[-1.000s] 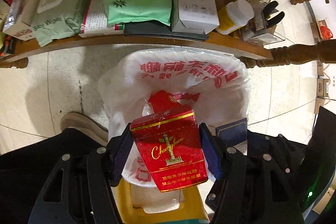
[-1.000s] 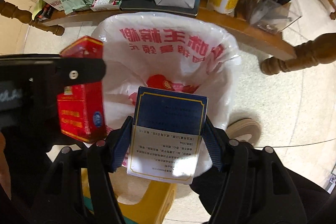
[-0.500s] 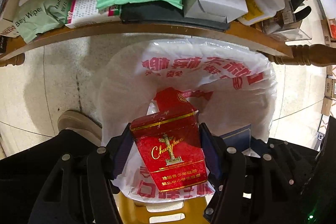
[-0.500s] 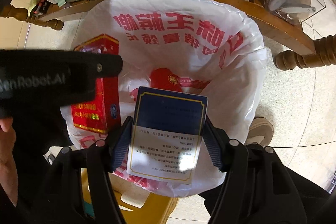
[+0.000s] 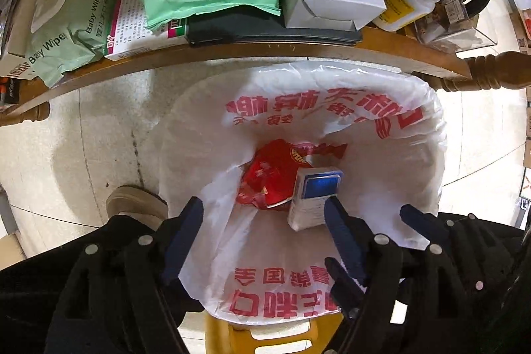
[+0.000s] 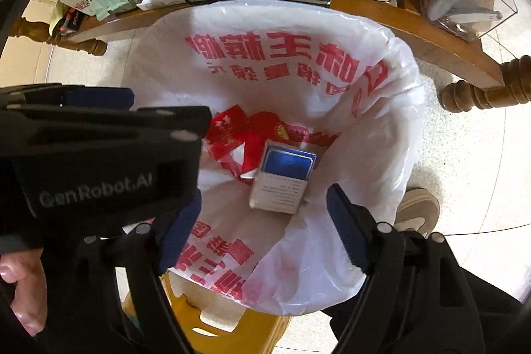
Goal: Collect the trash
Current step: 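Raise both tools back over the remaining table items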
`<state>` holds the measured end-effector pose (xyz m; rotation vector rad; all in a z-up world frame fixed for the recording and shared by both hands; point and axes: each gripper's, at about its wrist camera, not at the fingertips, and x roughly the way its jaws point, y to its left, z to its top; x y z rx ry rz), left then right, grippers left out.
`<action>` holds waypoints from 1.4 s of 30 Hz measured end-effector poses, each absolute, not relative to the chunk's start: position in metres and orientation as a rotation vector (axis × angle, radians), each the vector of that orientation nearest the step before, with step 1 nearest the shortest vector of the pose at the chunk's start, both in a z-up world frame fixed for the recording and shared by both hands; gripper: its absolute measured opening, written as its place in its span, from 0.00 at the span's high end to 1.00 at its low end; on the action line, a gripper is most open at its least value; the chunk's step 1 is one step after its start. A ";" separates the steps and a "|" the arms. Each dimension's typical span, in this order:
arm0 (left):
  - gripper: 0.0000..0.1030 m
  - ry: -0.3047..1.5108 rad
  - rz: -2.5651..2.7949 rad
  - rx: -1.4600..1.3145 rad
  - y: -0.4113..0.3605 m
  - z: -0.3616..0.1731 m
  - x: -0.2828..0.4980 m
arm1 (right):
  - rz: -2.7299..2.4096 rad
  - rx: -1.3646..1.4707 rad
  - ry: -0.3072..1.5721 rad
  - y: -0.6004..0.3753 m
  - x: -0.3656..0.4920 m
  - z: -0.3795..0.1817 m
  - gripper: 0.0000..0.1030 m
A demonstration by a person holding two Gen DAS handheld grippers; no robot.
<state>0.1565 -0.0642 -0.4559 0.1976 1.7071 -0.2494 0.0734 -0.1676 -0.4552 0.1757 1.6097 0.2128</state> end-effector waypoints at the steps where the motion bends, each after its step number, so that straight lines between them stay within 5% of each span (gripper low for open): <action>1: 0.28 1.706 -0.251 0.198 -0.064 -0.455 0.156 | 0.213 0.182 1.610 -0.168 0.073 -0.455 0.26; 17: 0.28 1.654 -0.255 0.303 -0.055 -0.406 0.126 | 0.218 0.176 1.539 -0.169 0.054 -0.403 0.26; 28: 0.13 1.397 -0.325 0.429 -0.023 -0.206 0.087 | 0.386 0.068 1.399 -0.190 0.016 -0.229 0.14; 35: 0.09 1.265 -0.343 0.349 -0.029 -0.067 0.136 | 0.332 0.093 1.246 -0.243 0.079 -0.097 0.14; 42: 0.07 1.218 -0.353 0.356 -0.052 0.011 0.177 | 0.306 0.010 1.116 -0.265 0.141 -0.002 0.13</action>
